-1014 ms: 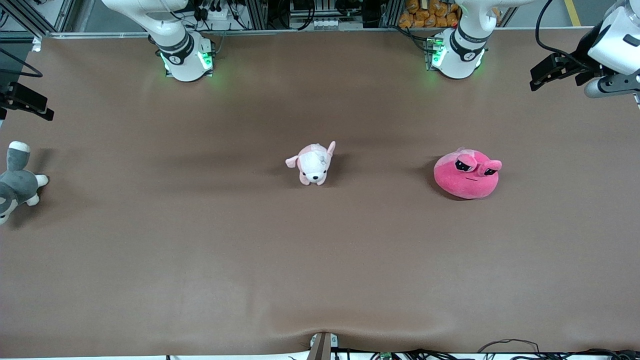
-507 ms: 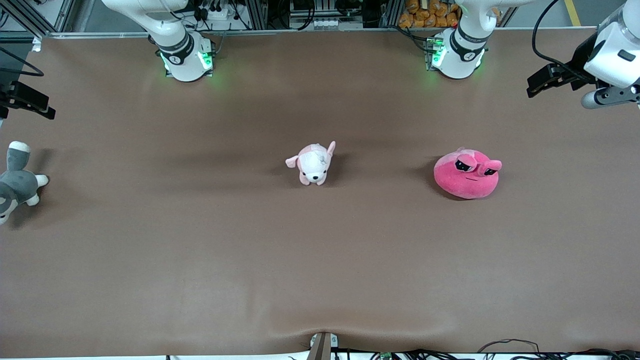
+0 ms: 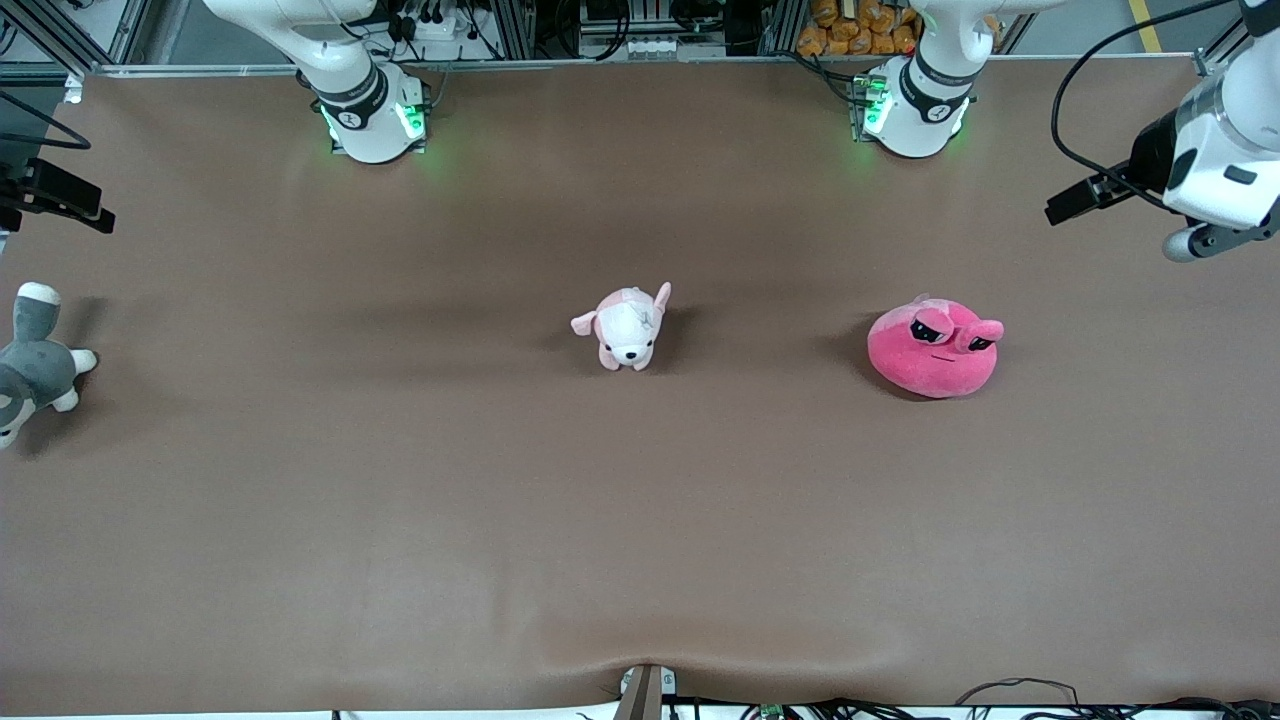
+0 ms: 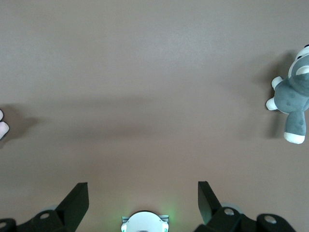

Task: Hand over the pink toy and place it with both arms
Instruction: 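Move the left gripper down over the pink round plush toy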

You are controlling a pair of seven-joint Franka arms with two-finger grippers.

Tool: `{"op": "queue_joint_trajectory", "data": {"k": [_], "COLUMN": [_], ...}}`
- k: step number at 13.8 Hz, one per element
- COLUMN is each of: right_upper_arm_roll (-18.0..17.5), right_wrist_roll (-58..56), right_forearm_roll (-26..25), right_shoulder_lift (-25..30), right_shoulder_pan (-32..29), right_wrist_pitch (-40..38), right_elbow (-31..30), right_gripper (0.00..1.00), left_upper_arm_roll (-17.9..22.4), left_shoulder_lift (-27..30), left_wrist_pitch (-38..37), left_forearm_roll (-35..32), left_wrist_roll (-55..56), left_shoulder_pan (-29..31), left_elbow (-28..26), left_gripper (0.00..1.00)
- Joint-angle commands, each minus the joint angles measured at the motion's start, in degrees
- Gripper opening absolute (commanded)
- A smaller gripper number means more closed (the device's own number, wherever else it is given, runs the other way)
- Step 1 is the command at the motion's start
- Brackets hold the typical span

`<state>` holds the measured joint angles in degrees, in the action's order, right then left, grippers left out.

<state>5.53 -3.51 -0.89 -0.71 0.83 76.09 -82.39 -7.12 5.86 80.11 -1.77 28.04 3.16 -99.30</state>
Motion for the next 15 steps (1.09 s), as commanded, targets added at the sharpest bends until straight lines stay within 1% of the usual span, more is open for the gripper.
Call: {"op": "queue_joint_trajectory", "data": {"k": [1,3,5,6,8,10,12,15], "right_upper_arm_roll": [-0.61,-0.61,-0.61,-0.61,-0.61,-0.61,-0.53,-0.35], "right_wrist_roll": [0.17,0.17,0.17,0.17,0.17,0.17,-0.27,-0.62], "right_forearm_roll": [0.80,0.80,0.80,0.80,0.89,0.80,0.80,0.27], "right_shoulder_lift": [0.27,0.27,0.27,0.27,0.18,0.18,-0.08,-1.75], "right_shoulder_pan": [-0.92,-0.83,-1.01,-0.92,-0.66,-0.74,-1.44,-2.15], "right_wrist_pitch": [-0.68,-0.68,-0.77,-0.68,-0.59,-0.59,-0.33,-0.16], "right_elbow": [0.47,0.47,0.47,0.47,0.56,0.56,0.56,0.47], "right_gripper": [1.00,1.00,1.00,1.00,1.00,1.00,1.00,1.00], "left_upper_arm_roll": [-0.53,-0.53,-0.61,-0.61,-0.53,-0.70,-1.75,-2.02], "left_shoulder_lift": [0.82,1.43,1.96,2.05,1.79,1.87,1.70,2.40], "left_wrist_pitch": [1.97,5.47,11.01,13.73,16.03,17.97,19.46,22.37], "left_forearm_roll": [-0.25,-0.16,0.89,3.15,7.29,7.48,7.57,11.25], "left_wrist_roll": [6.47,8.60,10.09,11.15,14.83,20.79,27.65,36.36], "left_shoulder_pan": [1.68,3.43,6.41,7.21,8.88,8.62,8.62,8.71], "left_elbow": [-2.21,-5.97,-9.58,-11.16,-12.14,-13.72,-14.86,-17.68], "left_gripper": [1.00,1.00,1.00,1.00,1.00,1.00,1.00,1.00]}}
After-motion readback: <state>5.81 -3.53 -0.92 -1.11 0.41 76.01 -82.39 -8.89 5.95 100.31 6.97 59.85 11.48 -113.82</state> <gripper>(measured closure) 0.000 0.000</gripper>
